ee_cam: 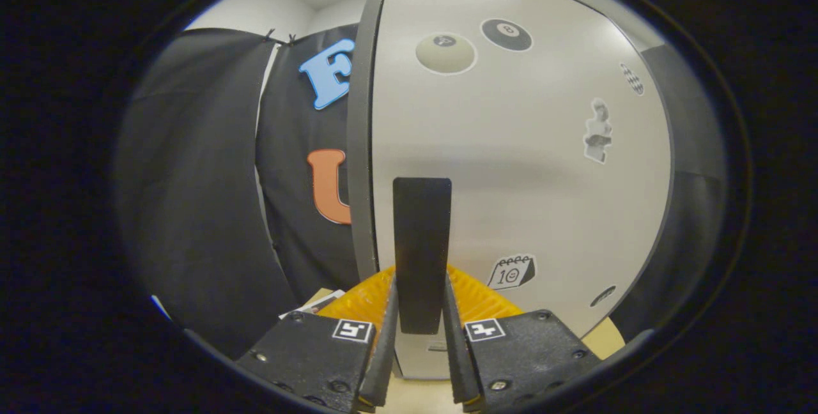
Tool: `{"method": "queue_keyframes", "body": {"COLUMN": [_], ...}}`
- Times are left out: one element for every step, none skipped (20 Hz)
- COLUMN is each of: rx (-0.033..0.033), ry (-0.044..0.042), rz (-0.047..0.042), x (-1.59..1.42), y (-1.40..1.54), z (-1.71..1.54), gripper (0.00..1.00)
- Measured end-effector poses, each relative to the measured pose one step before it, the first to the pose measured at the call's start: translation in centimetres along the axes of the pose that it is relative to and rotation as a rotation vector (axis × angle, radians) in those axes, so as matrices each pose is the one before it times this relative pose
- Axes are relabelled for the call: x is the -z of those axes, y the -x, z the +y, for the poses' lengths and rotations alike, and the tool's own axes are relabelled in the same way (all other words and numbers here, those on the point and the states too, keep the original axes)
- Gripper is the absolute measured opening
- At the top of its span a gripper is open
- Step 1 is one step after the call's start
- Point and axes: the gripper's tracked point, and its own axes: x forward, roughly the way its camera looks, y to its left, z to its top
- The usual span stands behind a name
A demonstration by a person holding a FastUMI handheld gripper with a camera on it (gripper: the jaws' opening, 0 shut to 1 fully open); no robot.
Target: Open the shoe cabinet door, grab the shoes and put them into the shoe cabinet, then close the shoe cabinet door.
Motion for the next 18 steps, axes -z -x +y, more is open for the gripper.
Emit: {"method": "queue_keyframes", "body": {"rx": [0.00712, 0.00161, -0.00883, -0.01494, -0.01565, -0.01301, -0.0075, -0.00643, -0.00346, -0.00535, -0.00509, -0.00324, -0.00277, -0.00442, -0.006, -0.00329, 0.00126, 0.00609], "ry": [0.02323, 0.01174, -0.00928, -0.01684, -0.01141, 0.00028, 0.00661, 0.00993, 0.00197, -0.00269, -0.00588, -0.00066, 0.00942, 0.00318, -0.00256, -0.00289, -0.00475, -0.00684], "rz": [-0.00061, 0.00643, 0.00958, 0.01295, 0.00796, 0.00215, 0.00017, 0.0, -0.00674, -0.00405, 0.00008, -0.00183, -0.00358, -0.00222, 0.00061, 0.00108, 0.00198, 0.00104], "x": [0.047, 0.008, 0.08, 0.158, 0.102, -0.066, 0.074, 0.236, 0.113, 0.439, 0.36, 0.262, 0.173, 0.245, 0.225, 0.357, 0.283, 0.298], "y": [0.192, 0.11, 0.151, 0.196, 0.46, 0.592, 0.903, 1.118, 1.324, 1.686, 1.687, 1.698, 1.583, 1.289, 1.227, 1.429, 1.424, 1.406], "z": [-0.103, -0.124, 0.089, 0.007, -0.011, 0.06, 0.036, 0.055, -0.279, -0.415, -0.42, -0.399, -0.496, -0.5, -0.425, -0.497, -0.606, -0.599], "gripper": [0.37, 0.36, 0.35, 0.33, 0.32, 0.31, 0.3, 0.3, 0.29, 0.29, 0.29, 0.29, 0.29, 0.28, 0.28, 0.28, 0.27, 0.27]}}
